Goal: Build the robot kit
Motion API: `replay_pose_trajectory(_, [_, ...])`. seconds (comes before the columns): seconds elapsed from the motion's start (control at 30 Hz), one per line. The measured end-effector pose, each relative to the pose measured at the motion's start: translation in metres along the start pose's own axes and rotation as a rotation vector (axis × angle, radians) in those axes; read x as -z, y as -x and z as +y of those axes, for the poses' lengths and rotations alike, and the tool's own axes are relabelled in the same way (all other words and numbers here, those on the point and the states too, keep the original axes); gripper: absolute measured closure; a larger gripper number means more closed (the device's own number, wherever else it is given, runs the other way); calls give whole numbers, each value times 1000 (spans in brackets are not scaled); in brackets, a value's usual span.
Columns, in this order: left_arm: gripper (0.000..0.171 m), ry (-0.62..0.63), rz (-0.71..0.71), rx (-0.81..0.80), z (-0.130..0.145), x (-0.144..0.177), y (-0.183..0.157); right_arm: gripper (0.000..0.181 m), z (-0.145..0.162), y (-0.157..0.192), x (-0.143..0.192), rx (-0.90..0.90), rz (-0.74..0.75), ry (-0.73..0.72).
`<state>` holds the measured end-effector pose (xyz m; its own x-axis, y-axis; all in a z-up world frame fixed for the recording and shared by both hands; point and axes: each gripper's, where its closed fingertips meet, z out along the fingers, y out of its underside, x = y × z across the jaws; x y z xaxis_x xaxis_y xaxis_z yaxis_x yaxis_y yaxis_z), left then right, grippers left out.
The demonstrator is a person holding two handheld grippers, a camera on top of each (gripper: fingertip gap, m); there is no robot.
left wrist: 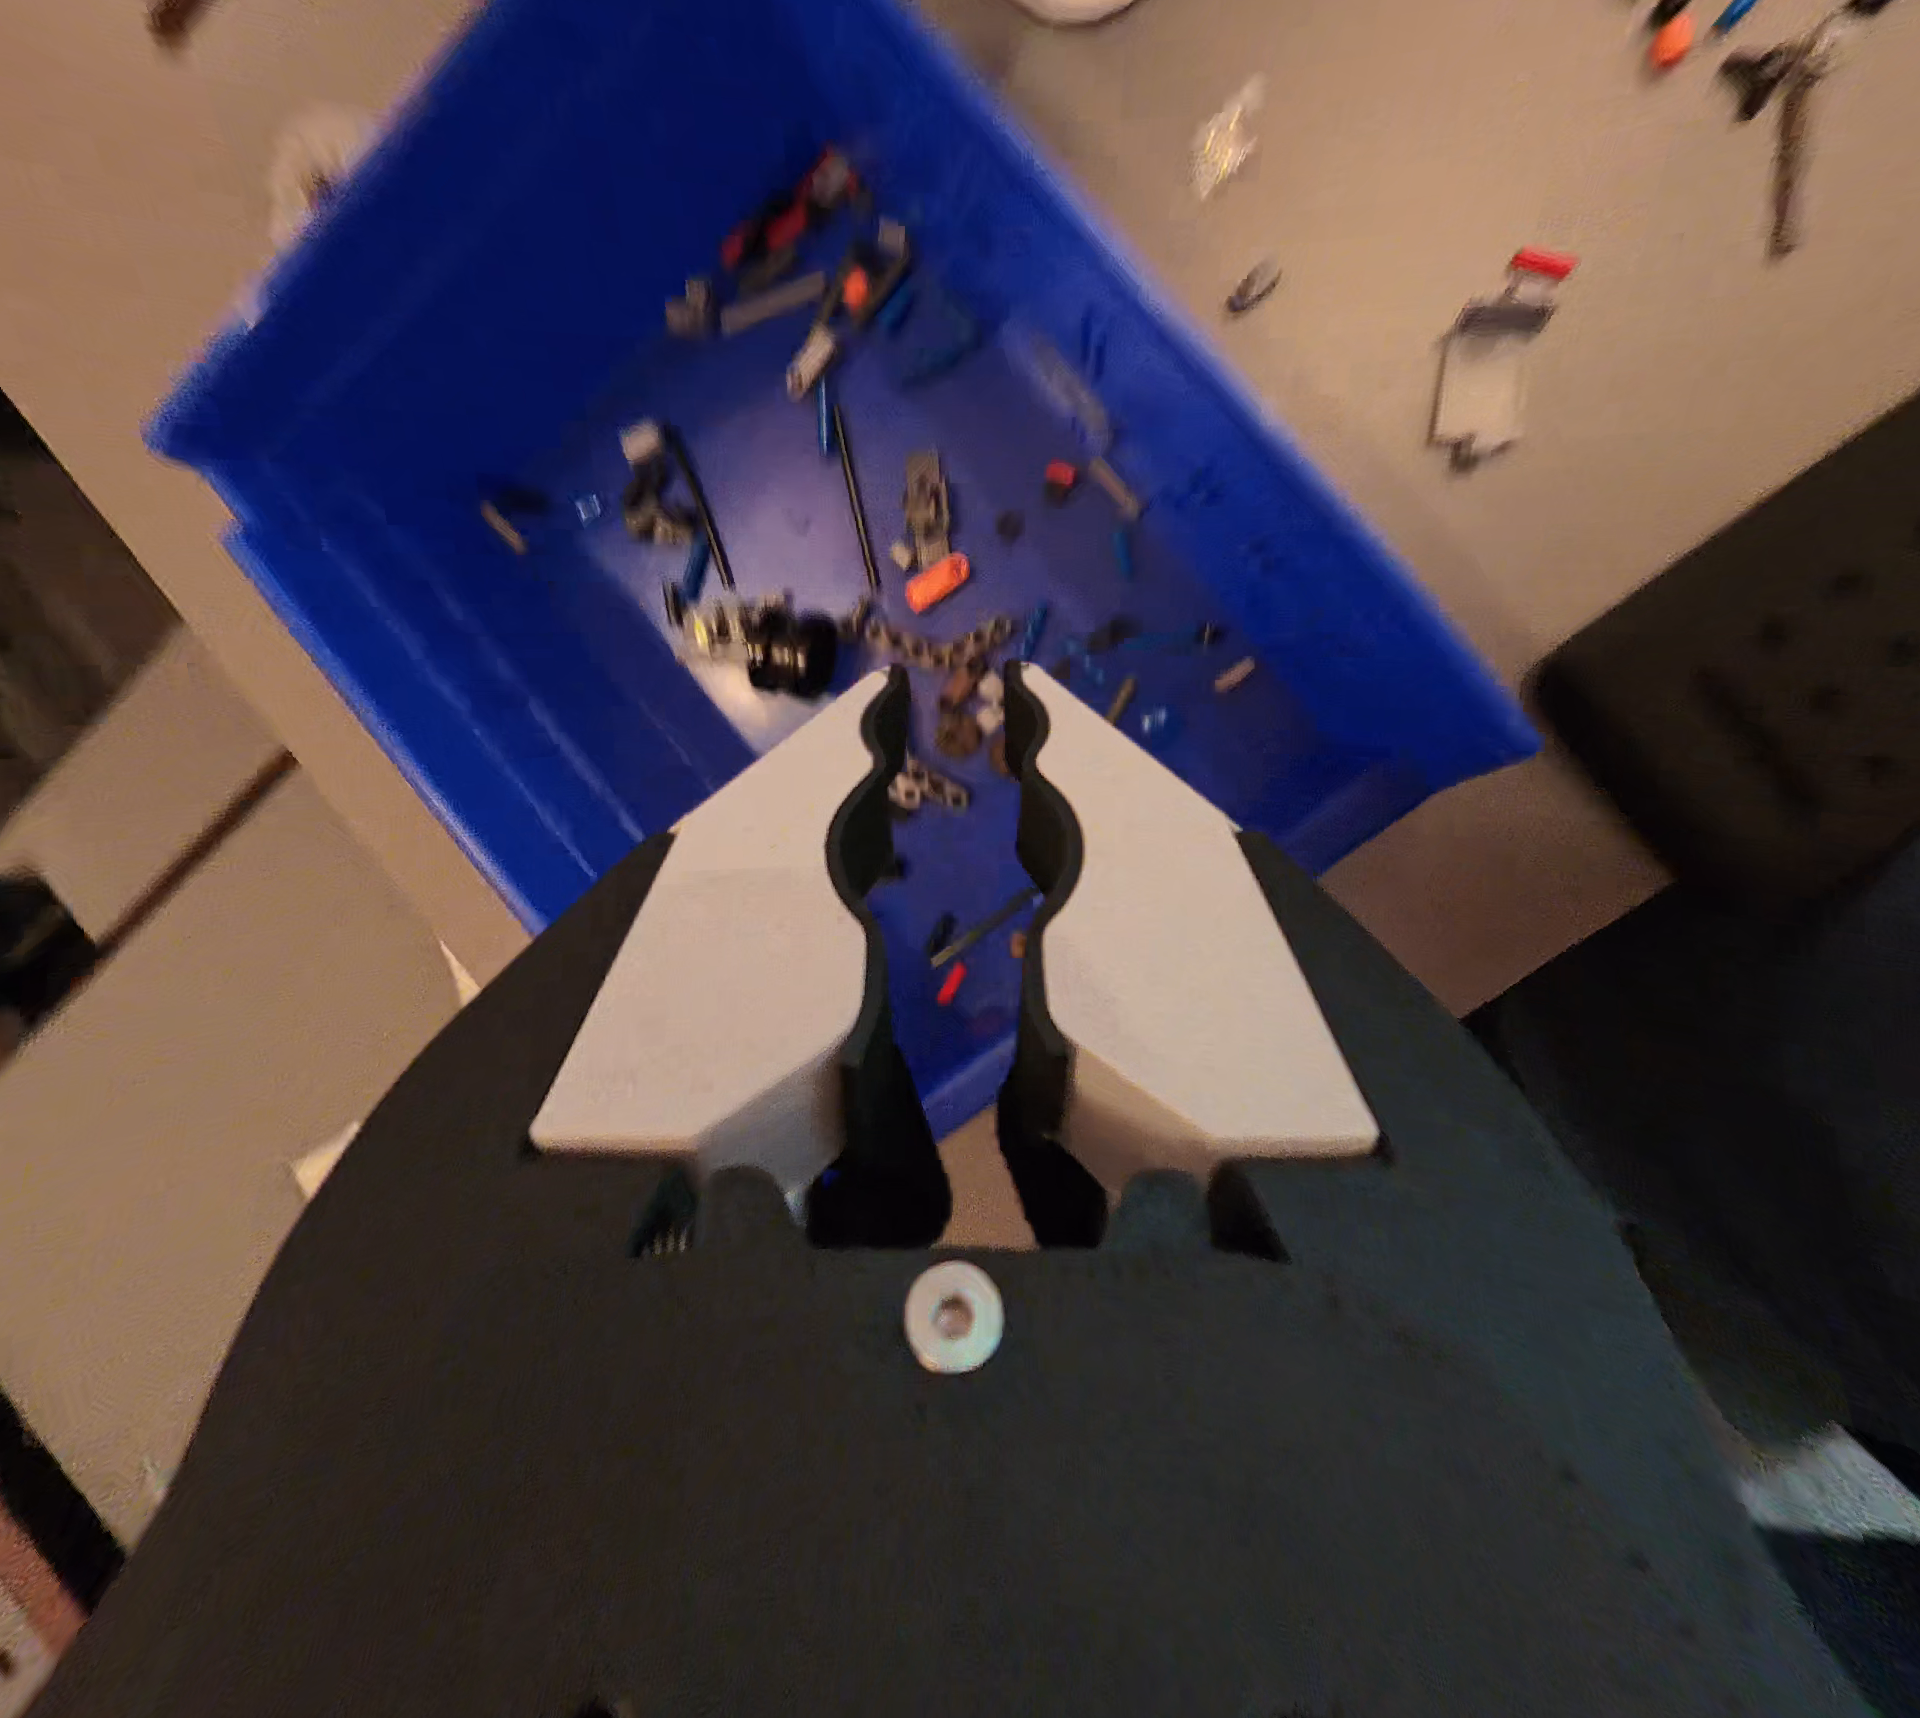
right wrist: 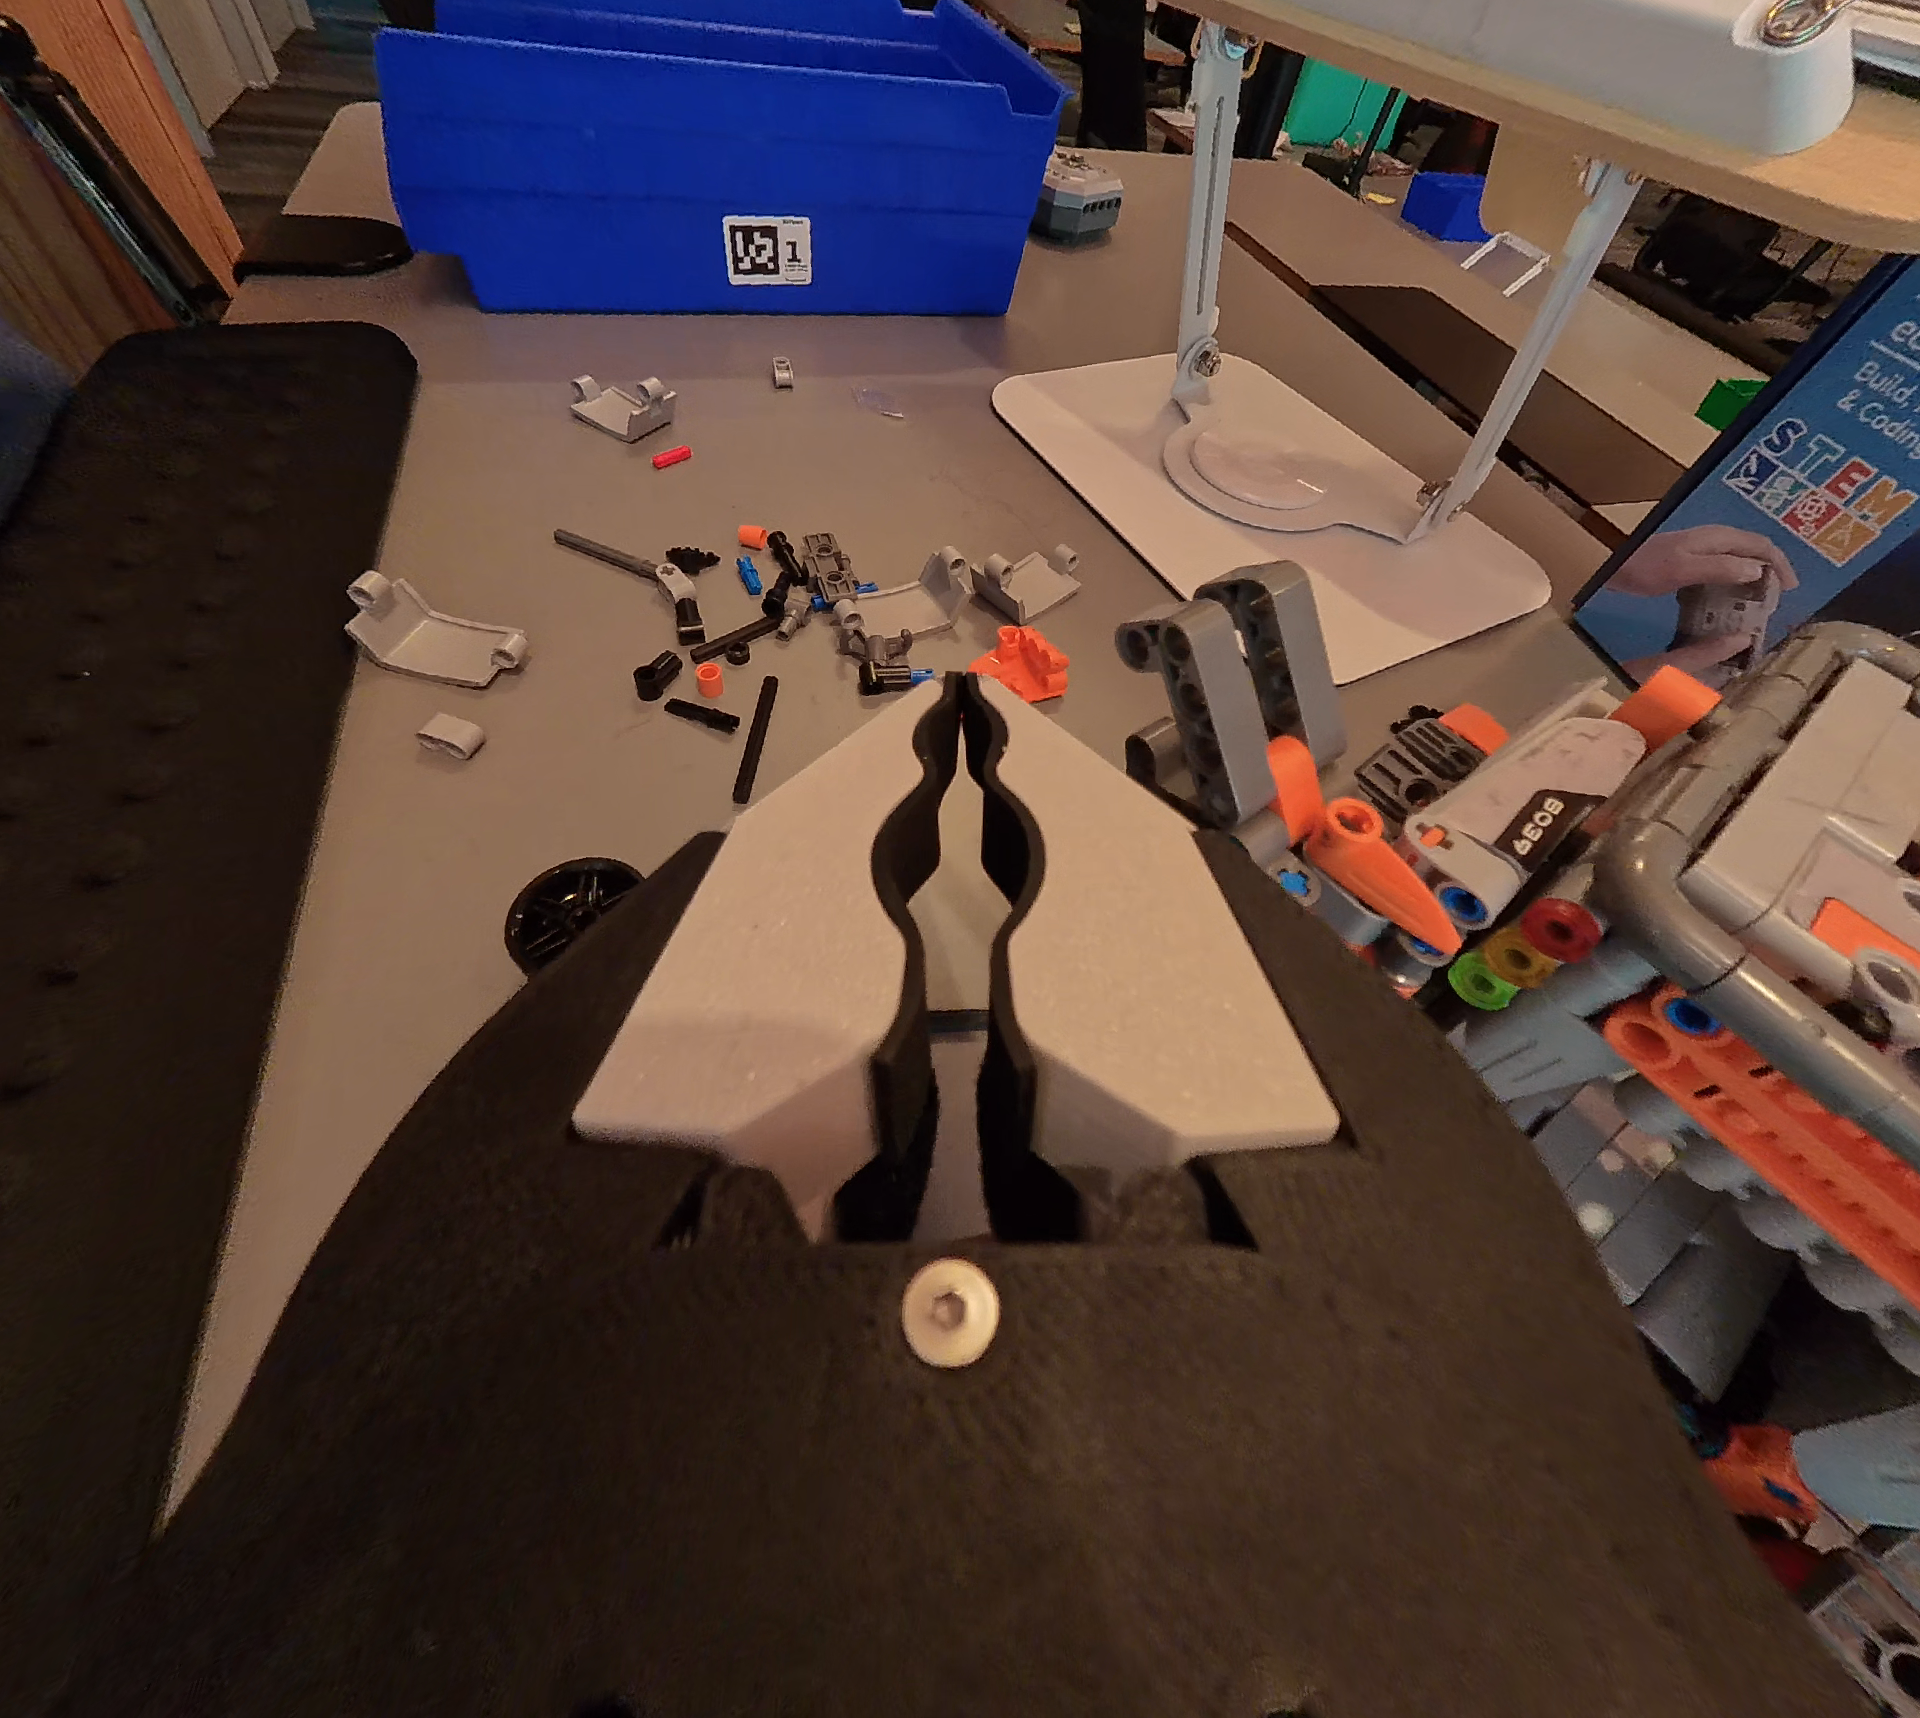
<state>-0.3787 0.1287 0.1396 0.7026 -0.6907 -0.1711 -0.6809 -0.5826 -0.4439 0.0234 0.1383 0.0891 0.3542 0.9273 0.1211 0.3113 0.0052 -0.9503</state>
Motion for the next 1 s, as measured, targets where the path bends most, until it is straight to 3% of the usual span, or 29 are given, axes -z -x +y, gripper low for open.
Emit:
replay_pose_trajectory(0.13, [152,96,72,42,34,-26,-3,181,2,-1,0,-7,3,3])
replay_pose_trajectory(0.4, [149,192,146,38,66,-74,-16,181,4,-3,0,-13,8,9])
replay_pose_trajectory(0.67, [150,199,128,-21,70,-101,-14,181,5,-4,0,-16,9,12])
replay_pose_trajectory(1.0, [166,163,149,-22,67,-108,-18,181,5,-4,1,-15,13,13])
